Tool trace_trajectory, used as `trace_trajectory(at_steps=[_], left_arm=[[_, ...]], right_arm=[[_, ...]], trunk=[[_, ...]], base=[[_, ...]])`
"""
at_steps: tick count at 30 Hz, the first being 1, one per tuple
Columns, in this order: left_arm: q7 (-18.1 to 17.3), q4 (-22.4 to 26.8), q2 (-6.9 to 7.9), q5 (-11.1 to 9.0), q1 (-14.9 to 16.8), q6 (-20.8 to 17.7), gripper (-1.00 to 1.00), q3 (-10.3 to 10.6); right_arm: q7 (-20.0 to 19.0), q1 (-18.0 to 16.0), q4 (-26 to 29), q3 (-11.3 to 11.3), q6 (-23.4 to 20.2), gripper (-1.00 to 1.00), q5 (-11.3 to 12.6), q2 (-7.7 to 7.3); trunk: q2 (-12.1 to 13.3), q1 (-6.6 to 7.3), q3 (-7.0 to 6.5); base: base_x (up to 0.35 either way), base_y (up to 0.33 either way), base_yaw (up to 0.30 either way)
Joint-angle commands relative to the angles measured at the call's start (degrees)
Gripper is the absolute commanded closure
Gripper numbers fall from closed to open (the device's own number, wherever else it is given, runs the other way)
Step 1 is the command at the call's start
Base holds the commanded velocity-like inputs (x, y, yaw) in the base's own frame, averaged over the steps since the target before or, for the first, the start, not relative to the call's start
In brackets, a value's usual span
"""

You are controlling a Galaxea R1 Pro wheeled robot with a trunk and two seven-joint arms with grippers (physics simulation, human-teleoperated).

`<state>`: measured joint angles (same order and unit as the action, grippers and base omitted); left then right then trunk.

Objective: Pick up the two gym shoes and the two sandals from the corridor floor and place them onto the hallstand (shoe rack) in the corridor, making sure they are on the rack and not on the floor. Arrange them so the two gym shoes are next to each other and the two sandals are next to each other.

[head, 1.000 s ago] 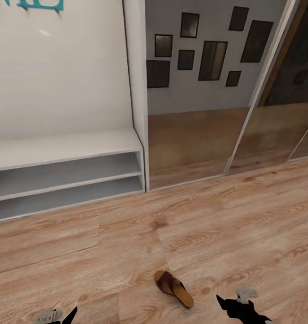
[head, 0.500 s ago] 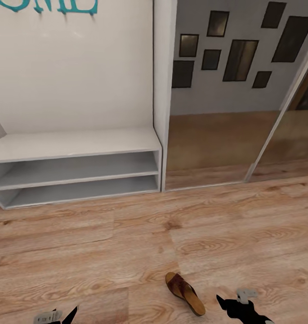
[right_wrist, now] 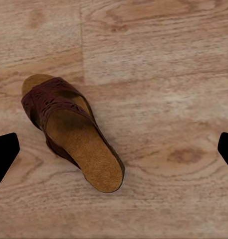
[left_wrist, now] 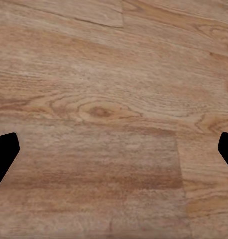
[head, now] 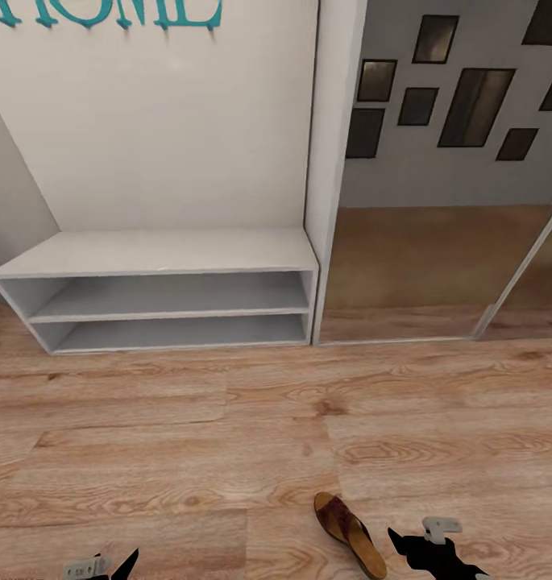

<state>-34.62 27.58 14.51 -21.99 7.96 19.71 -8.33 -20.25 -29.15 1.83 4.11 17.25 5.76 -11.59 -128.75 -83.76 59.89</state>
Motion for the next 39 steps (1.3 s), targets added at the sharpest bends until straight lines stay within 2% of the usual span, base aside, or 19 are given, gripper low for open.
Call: trace_trajectory(at_steps=[1, 24, 39], left_arm=[[-0.50, -0.07, -0.01, -0.44, 0.04, -0.11, -1.00, -0.11], [-0.45, -0.07, -0.01, -0.51, 0.04, -0.11, -1.00, -0.11], [-0.45, -0.07, -0.01, -0.51, 0.04, -0.11, -1.00, -0.11]], right_arm=[[-0.58, -0.03, -0.07, 0.38, -0.02, -1.00, 0.56, -0.01], [-0.58, -0.03, -0.07, 0.38, -0.02, -1.00, 0.56, -0.01], [-0.51, -0.03, -0.07, 0.38, -0.02, -1.00, 0.56, -0.01]], trunk=[[-0.02, 0.01, 0.04], [-0.02, 0.01, 0.04], [-0.02, 0.01, 0.04]], base=[[0.000, -0.070, 0.036], [0.000, -0.043, 0.005], [0.000, -0.185, 0.006]])
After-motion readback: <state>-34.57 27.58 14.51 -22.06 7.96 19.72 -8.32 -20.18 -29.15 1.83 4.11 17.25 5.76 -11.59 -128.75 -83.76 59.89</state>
